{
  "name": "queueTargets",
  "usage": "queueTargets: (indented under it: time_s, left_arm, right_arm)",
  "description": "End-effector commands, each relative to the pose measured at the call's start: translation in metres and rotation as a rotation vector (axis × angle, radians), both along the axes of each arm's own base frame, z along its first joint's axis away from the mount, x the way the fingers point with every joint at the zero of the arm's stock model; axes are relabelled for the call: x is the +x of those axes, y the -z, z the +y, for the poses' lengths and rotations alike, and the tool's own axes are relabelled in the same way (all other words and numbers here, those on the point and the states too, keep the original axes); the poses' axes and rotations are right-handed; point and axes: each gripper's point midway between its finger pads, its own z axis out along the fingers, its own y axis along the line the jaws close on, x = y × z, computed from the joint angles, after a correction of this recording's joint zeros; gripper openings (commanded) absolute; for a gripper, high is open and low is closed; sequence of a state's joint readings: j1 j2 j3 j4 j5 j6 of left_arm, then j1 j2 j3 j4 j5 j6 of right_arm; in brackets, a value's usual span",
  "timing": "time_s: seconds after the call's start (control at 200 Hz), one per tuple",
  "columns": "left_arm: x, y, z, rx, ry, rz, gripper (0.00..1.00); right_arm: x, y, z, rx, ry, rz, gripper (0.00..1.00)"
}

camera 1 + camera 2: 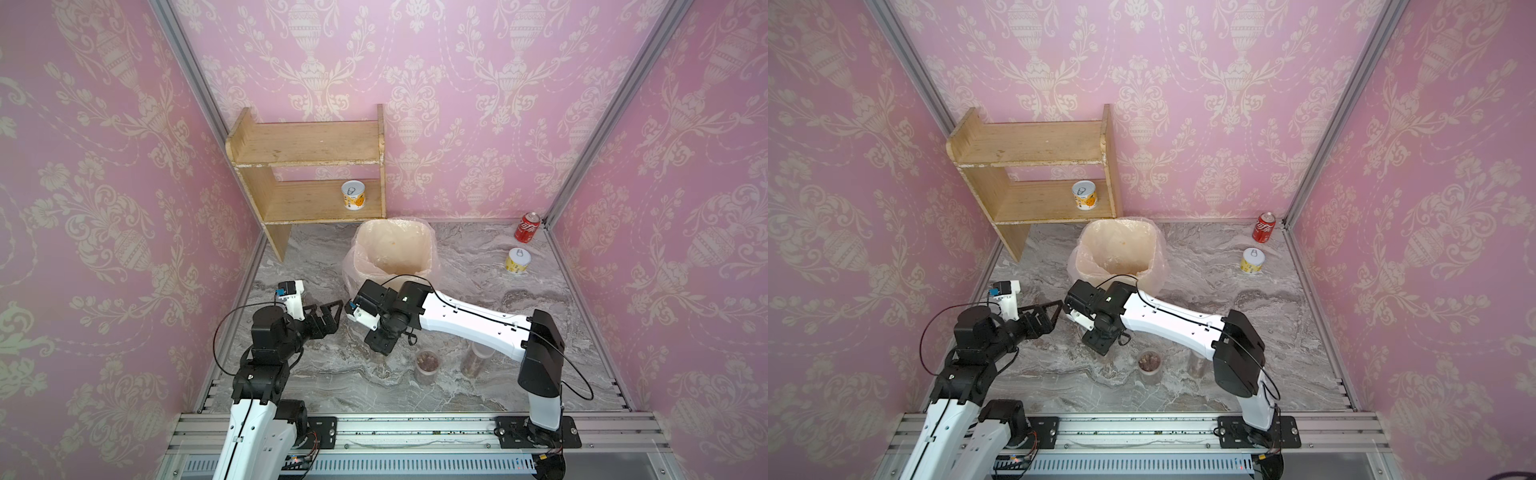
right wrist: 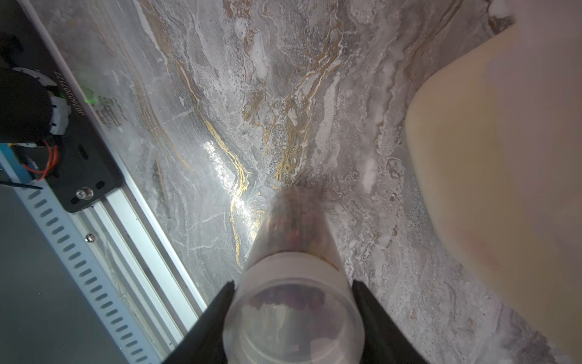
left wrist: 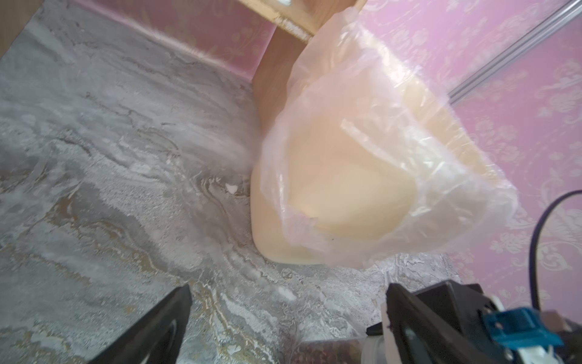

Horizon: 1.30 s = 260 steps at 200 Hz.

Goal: Empty the moldy dried flower tea in the jars
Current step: Pick up the jar from the center of the board.

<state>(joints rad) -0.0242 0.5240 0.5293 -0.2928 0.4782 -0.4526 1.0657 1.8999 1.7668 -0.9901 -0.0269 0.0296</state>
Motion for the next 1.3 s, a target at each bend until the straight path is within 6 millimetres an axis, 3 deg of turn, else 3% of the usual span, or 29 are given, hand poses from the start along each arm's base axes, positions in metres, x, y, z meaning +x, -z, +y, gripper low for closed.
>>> queueTargets:
  time_s: [0.0, 0.135, 0.25, 0.49, 0.63, 0.811, 1.111, 1.296]
  left_arm:
    - [-0.009, -0.053, -0.024, -0.020, 0.152, -0.195, 0.99]
    - [-0.016, -0.081, -0.043, -0.055, 0.268, -0.300, 0.99]
    - [-0.024, -0.085, -0.068, -0.019, 0.401, -0.337, 0.99]
    - [-0.063, -0.063, -0.149, 0.231, 0.803, -0.437, 0.99]
    - [-0.069, -0.043, -0.171, 0.314, 0.917, -0.443, 0.99]
    - [-0.063, -0.027, -0.185, 0.323, 0.978, -0.431, 0.99]
    - [-0.057, -0.005, -0.197, 0.356, 1.032, -0.414, 0.99]
    - [-0.057, -0.011, -0.207, 0.291, 1.041, -0.456, 0.99]
  right_arm:
    - [0.003, -0.047, -0.020, 0.112, 0.057, -0.011, 0.43]
    - [0.003, -0.071, -0.045, 0.178, 0.092, 0.010, 0.43]
    - [0.007, -0.080, -0.069, 0.215, 0.140, 0.033, 0.43]
    - [0.016, -0.092, -0.113, 0.309, 0.238, 0.070, 0.42]
    - [0.017, -0.103, -0.128, 0.363, 0.271, 0.072, 0.42]
    - [0.006, -0.119, -0.120, 0.450, 0.233, 0.126, 0.42]
    - [-0.001, -0.125, -0.111, 0.500, 0.212, 0.181, 0.41]
    - [0.000, -0.125, -0.101, 0.528, 0.211, 0.211, 0.41]
